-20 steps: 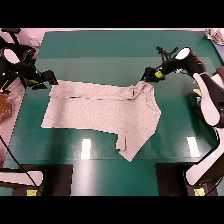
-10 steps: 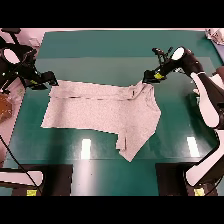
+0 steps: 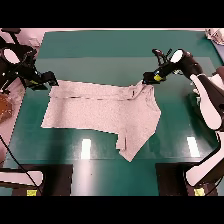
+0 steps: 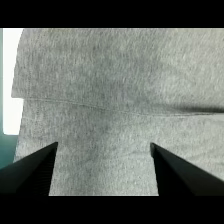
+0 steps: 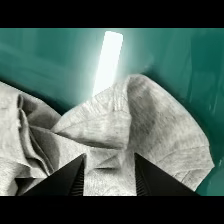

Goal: Fold the shirts.

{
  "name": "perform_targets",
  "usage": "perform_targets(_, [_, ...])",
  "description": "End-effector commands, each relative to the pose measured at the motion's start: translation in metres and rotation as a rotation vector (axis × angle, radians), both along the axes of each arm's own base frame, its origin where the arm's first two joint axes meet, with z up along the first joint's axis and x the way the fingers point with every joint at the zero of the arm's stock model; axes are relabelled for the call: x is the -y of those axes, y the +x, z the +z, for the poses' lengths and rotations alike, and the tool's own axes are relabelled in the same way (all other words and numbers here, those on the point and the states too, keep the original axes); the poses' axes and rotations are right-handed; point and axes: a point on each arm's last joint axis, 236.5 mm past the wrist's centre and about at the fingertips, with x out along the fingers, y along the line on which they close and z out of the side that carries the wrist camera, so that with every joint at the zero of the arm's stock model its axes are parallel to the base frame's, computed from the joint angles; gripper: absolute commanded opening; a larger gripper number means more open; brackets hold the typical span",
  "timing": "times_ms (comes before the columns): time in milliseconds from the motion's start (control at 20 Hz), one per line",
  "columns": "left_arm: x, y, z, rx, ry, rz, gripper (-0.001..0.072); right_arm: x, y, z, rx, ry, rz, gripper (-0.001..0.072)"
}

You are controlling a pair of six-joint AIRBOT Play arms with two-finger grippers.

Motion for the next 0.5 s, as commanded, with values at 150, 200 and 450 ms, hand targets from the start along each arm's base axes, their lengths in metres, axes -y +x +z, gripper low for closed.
perform_targets(150, [0.001,-0.001,0.0,-0.003,-0.001,-0.002,0.0705,-0.003,0.004,0.01,0.031,0.004,-0.001,0.0016])
perform_targets(200, [0.001,-0.001,0.0,-0.005,0.0,-0.002,0.0705,-0.004,0.003,0.023,0.044,0.006,0.009,0.0016])
perform_targets(450, [0.001,-0.001,0.0,-0.005,-0.001,-0.002,0.0705,-0.007,-0.028,0.075,0.054,-0.045,0.078,0.0012])
